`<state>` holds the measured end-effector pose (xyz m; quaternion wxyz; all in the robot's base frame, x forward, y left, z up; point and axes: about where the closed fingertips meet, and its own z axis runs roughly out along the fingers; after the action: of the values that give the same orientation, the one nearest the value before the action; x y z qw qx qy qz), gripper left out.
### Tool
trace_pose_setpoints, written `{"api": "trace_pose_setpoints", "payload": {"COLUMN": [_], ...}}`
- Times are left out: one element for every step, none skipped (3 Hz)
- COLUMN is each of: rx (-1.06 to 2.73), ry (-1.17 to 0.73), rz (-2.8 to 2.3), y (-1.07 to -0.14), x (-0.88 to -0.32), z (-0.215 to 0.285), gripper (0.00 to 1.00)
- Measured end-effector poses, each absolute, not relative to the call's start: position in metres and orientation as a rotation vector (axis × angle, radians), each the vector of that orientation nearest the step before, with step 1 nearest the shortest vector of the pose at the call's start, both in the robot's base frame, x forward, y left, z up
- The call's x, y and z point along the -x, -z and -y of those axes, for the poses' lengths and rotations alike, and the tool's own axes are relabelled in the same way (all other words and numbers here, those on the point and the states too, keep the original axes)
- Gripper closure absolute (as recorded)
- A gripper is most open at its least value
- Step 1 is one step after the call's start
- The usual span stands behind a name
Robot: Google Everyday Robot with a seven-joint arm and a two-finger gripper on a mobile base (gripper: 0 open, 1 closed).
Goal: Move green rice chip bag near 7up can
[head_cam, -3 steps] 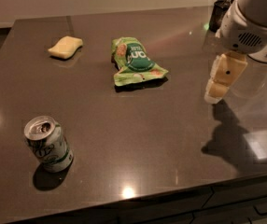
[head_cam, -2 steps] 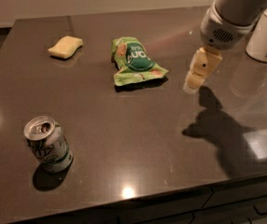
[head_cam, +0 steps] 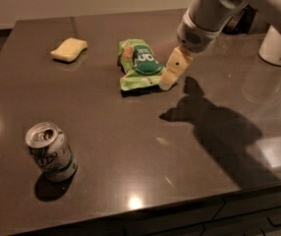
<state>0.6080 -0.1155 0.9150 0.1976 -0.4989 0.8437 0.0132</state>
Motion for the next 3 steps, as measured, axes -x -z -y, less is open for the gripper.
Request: {"api": "trace_pose_setpoints", "payload": {"rx": [1.369,1.363,1.343], "ry": [-0.147,-0.219,-0.284], "rz": [-2.381,-2.384,-2.387], "y": [-0.894,-0.884,-0.879], "x": [-0.632,-0.647,-0.661], "z": [0.077,0.053,0.035], "gripper": [0.00,0.00,0.00]}}
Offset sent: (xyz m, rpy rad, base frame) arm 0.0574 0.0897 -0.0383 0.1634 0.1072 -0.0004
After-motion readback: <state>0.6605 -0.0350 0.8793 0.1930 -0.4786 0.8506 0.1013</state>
